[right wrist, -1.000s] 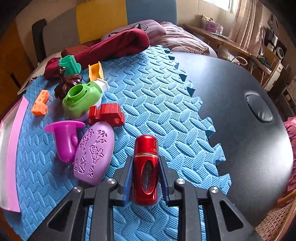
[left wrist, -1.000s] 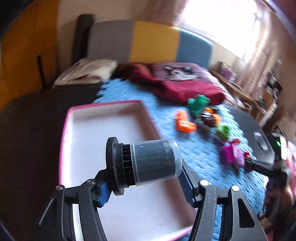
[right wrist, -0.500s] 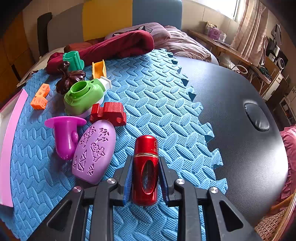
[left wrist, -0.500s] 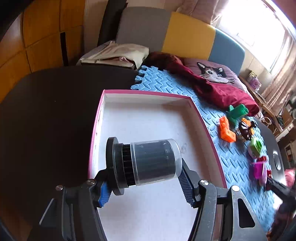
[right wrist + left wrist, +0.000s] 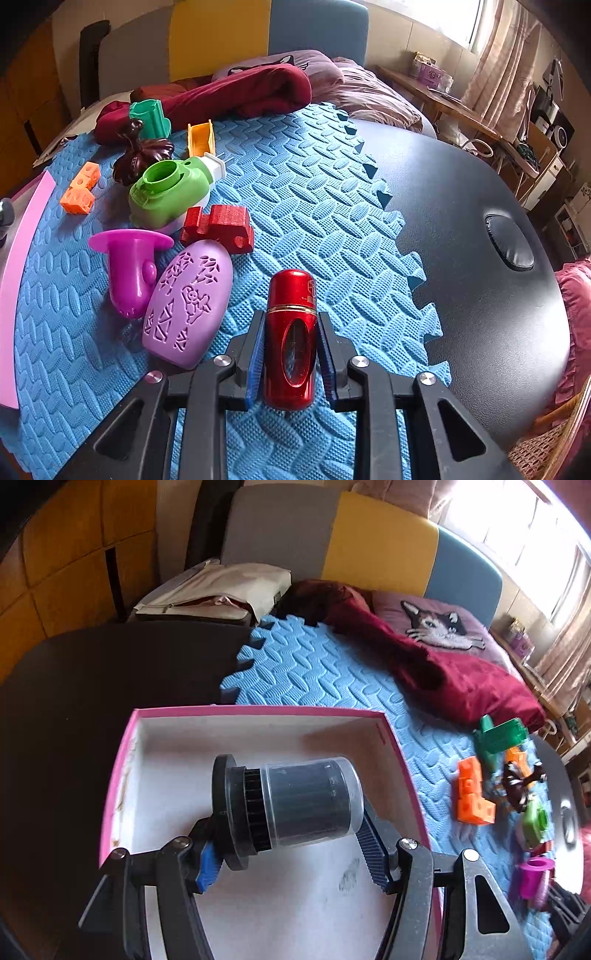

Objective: Organize rigid objects
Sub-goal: 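Lower the cylinder cup into the pink-rimmed tray and open the left gripper, then lift the red bottle with the right gripper and carry it toward the tray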

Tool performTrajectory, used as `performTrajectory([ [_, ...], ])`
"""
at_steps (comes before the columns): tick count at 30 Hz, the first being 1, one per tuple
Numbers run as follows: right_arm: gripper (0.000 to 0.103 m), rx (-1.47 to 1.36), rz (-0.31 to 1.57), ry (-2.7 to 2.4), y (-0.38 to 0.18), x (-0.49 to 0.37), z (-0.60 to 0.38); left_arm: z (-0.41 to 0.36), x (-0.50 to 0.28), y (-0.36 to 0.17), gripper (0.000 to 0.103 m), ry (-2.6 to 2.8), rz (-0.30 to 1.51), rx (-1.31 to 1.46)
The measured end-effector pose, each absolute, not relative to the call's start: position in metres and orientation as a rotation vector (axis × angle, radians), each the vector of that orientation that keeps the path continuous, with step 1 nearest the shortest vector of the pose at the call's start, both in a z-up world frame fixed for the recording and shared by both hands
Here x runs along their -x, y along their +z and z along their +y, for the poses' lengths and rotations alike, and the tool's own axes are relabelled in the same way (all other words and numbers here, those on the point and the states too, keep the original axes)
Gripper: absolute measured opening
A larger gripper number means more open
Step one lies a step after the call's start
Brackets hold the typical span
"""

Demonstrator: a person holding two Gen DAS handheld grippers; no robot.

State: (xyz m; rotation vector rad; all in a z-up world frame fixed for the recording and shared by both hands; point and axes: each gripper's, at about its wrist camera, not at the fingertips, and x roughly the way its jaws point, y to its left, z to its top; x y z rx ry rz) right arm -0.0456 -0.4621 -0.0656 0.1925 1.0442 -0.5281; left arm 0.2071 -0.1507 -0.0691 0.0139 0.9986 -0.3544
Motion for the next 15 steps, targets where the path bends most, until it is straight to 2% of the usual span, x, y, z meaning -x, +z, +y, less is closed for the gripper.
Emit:
performTrajectory([
  [5,0.026,-0.191,1.043,-0.529,-0.066,0.045,-0.462,-0.145,-0.194,-0.062,0.088,-0.373,0.963,-0.018],
  [15,0.026,-0.176,1.040,-0.535,-0.066,0.045,-0.460,-0.112,-0.113,-0.049,0.088,-0.364,0.902,-0.062],
])
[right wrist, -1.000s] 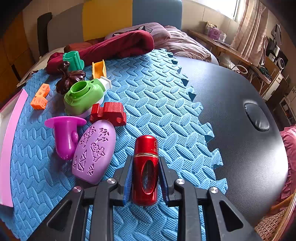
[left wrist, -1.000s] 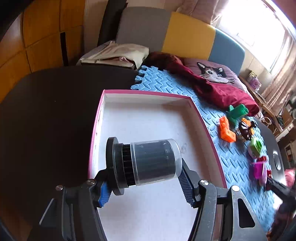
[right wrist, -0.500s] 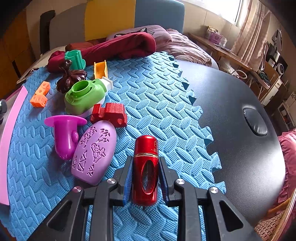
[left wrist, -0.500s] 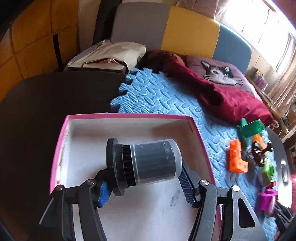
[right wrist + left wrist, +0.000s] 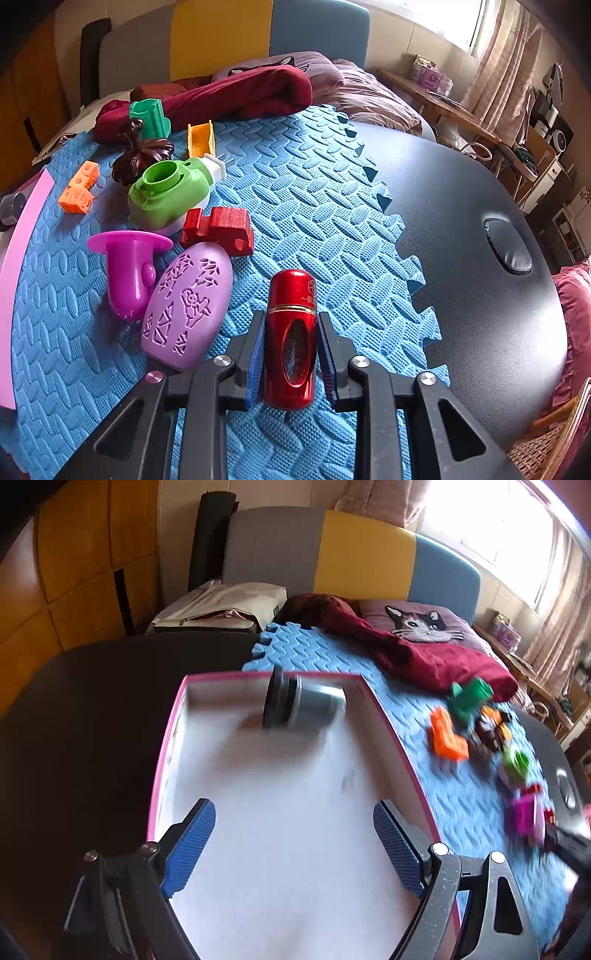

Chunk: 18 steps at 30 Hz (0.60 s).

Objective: Organize rigid objects
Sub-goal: 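Lift the red bottle with the right gripper and carry it toward the tray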

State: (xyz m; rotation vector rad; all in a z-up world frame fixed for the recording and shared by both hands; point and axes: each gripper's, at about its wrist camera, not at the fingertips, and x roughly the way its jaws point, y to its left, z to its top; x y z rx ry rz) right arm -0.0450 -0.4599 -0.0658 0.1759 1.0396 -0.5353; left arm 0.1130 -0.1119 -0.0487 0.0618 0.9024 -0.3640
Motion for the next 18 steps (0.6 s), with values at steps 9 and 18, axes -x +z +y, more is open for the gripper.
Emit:
performTrajectory([
  [9,0.026,-0.126,1.037,-0.543,-0.066,0.046,-0.454,-0.098,-0.060,-0.034,0.088,-0.321,0.837,-0.088],
  [18,0.026,-0.102,1.036,-0.551,-0.066,0.046,-0.451,-0.094,-0.041,-0.029,0.088,-0.327,0.848,-0.072],
])
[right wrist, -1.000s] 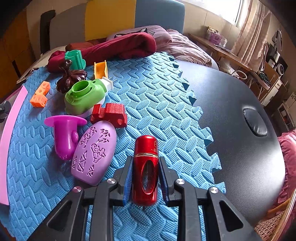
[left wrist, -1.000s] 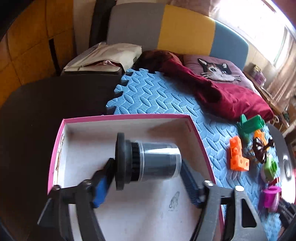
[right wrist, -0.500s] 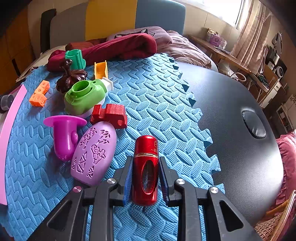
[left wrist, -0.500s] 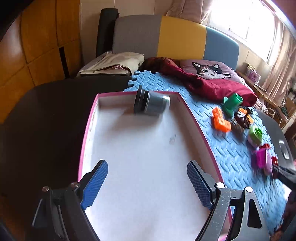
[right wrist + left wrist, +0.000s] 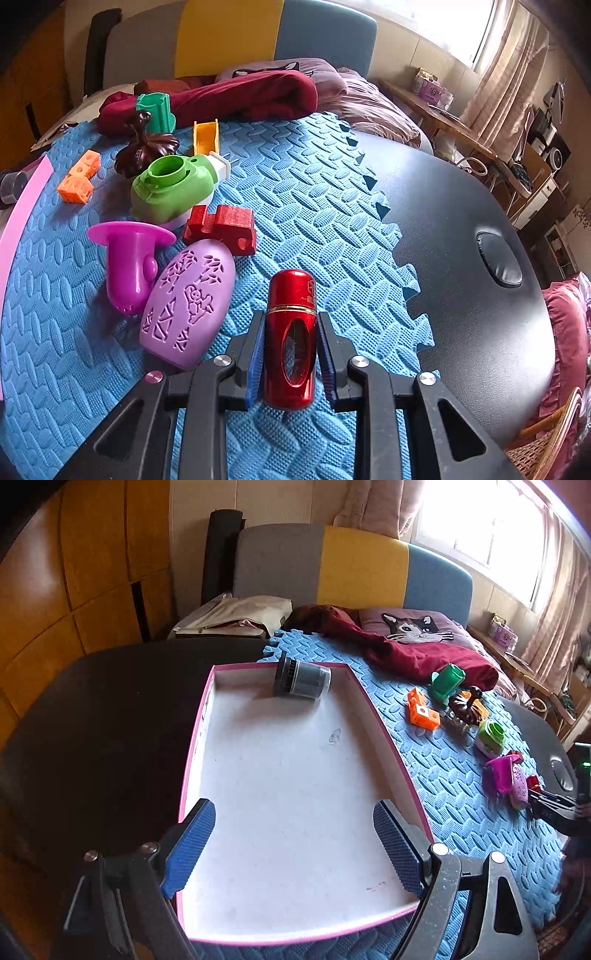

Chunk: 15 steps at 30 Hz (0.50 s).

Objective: Organize rigid objects
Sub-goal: 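Lift the red bottle with the right gripper and carry it toward the tray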

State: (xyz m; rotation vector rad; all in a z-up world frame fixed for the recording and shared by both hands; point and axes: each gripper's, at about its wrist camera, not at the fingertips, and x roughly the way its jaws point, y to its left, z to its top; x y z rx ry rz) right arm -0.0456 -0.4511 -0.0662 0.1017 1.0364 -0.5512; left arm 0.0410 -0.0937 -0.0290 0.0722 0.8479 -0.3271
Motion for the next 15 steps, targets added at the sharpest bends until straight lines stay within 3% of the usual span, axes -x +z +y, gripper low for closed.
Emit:
performTrajectory([
  [15,0.026,-0.240,1.027,-0.554,-0.066,0.052,-0.466,-0.081,-0.037,-0.035,0.088,-0.314,0.870,-0.049],
])
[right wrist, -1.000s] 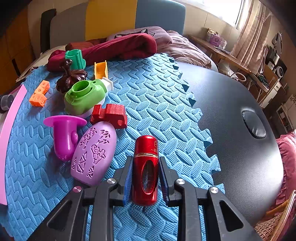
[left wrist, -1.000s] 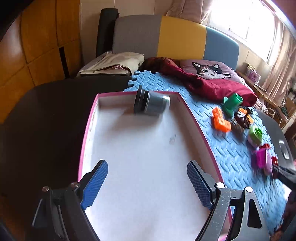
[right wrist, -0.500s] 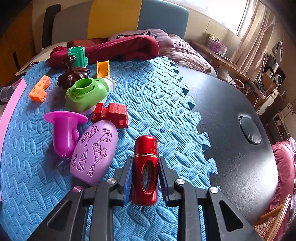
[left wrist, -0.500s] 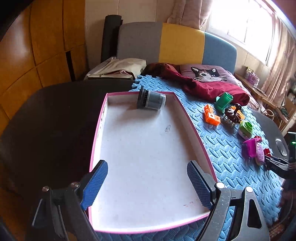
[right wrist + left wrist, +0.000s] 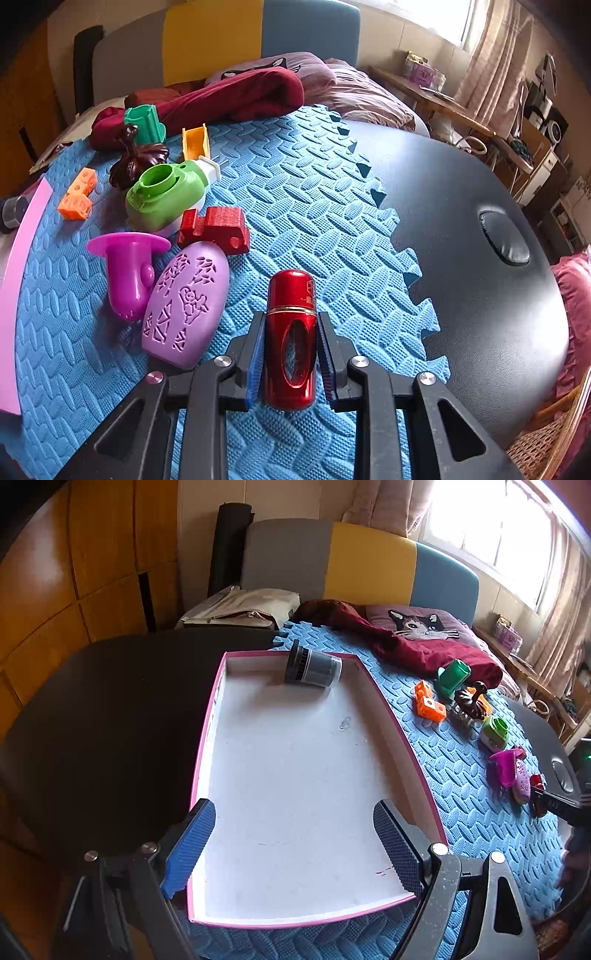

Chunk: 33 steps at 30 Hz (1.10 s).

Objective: Organize rigid objects
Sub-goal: 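Lift the red bottle with the right gripper and carry it toward the tray, then lower the red bottle into the tray and open the right gripper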

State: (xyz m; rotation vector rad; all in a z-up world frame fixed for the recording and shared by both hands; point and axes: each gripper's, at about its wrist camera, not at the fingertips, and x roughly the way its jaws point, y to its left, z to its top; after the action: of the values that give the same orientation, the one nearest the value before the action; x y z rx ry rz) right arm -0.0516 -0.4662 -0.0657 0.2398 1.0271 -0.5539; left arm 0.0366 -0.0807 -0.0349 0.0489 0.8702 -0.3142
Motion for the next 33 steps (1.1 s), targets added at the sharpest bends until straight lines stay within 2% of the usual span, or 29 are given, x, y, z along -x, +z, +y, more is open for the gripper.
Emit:
performTrajectory([
  [8,0.026,-0.376,1.002,-0.557,-0.065,0.060,-0.481,-0.076,-0.035,-0.036,0.088,-0.326,0.875,-0.037],
  [18,0.026,-0.484,0.803,-0.456,-0.031,0.073,-0.478,-0.062,-0.039,-0.037,0.088,-0.315,0.882,0.004],
  [25,0.026,-0.393,0.780,-0.242,-0.001,0.049,-0.410,-0.054,-0.039,-0.037,0.088,-0.301,0.881,0.023],
  [33,0.026,-0.278,0.816,0.021,0.004,-0.004,-0.302,-0.040,-0.036,-0.032,0.088,-0.278,0.861,0.025],
])
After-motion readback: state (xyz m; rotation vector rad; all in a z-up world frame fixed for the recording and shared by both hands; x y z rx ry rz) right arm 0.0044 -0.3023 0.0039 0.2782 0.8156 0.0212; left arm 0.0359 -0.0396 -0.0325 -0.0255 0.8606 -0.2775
